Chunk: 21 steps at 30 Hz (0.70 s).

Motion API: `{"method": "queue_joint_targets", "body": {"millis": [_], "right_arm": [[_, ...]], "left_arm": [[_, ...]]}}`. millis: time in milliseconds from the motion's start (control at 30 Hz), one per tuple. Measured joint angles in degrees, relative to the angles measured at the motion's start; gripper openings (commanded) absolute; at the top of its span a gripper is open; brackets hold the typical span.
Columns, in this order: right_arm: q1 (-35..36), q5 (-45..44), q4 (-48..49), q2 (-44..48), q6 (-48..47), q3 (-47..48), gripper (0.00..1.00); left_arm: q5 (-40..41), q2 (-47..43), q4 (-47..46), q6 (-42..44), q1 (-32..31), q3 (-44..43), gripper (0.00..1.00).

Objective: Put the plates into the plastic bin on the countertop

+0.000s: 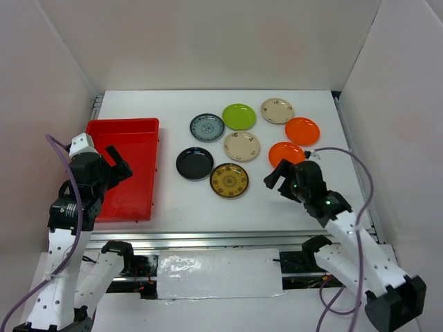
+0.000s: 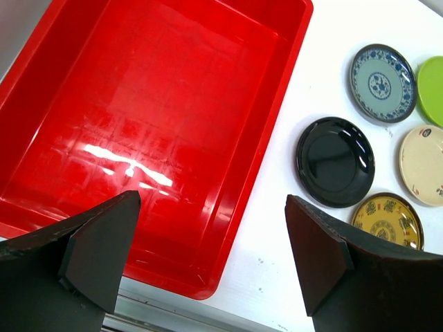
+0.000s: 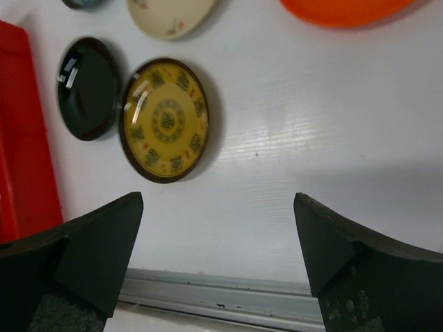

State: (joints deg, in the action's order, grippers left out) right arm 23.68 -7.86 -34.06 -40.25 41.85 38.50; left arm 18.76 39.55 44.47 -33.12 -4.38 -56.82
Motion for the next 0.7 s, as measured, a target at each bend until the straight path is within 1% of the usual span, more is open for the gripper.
{"method": "queue_joint_targets", "body": {"millis": [67,167,200,333,367,400,433,467,500,533,567,667,700], "right_arm": [[-1.14,4.22,6.05,-4.02,2.16,-4.96,0.94],[-0.92,10.45,15.61,-13.31,4.81,-10.29,0.92],[-0.5,11.76,18.12,-16.48,5.35,-10.71,0.91],[1.18,15.34,27.85,-28.79,7.28,-9.9,0.83],[1.36,16.2,29.59,-31.8,7.74,-9.22,0.79],[1.33,16.94,31.17,-34.73,8.13,-8.35,0.71],[1.25,17.73,32.52,-37.55,8.37,-7.5,0.67],[1.16,18.16,33.4,-39.28,8.83,-6.91,0.59],[1.05,19.45,34.88,-41.72,9.27,-6.14,0.55],[1.03,19.74,35.69,-43.32,9.55,-5.31,0.54],[1.01,20.26,36.59,-44.68,9.68,-4.7,0.48],[0.81,21.14,38.03,-47.32,10.21,-3.82,0.36],[0.81,21.35,38.38,-47.78,10.43,-3.78,0.34]], "left_arm": [[-0.55,0.22,-0.13,0.13,-0.04,0.07,0.99],[-1.27,0.68,-0.68,0.28,-0.22,0.26,0.99],[-1.75,0.85,-0.83,0.39,-0.24,0.28,0.99],[-3.48,1.62,-1.75,1.53,-0.44,0.46,0.99],[-3.93,1.64,-2.08,1.66,-0.55,0.59,0.99],[-4.31,1.86,-2.19,1.7,-0.63,0.7,0.99],[-4.59,1.95,-2.23,1.75,-0.72,0.81,0.99],[-4.83,1.95,-2.29,1.75,-0.81,0.94,0.99],[-5.07,1.95,-2.25,1.75,-0.81,0.96,0.99],[-5.16,1.9,-2.36,1.75,-0.85,0.96,0.99],[-5.18,1.86,-2.4,1.77,-0.9,0.96,0.99],[-5.18,1.81,-2.49,1.77,-0.94,0.96,0.99],[-5.18,1.81,-2.49,1.77,-0.96,0.96,0.99]]}}
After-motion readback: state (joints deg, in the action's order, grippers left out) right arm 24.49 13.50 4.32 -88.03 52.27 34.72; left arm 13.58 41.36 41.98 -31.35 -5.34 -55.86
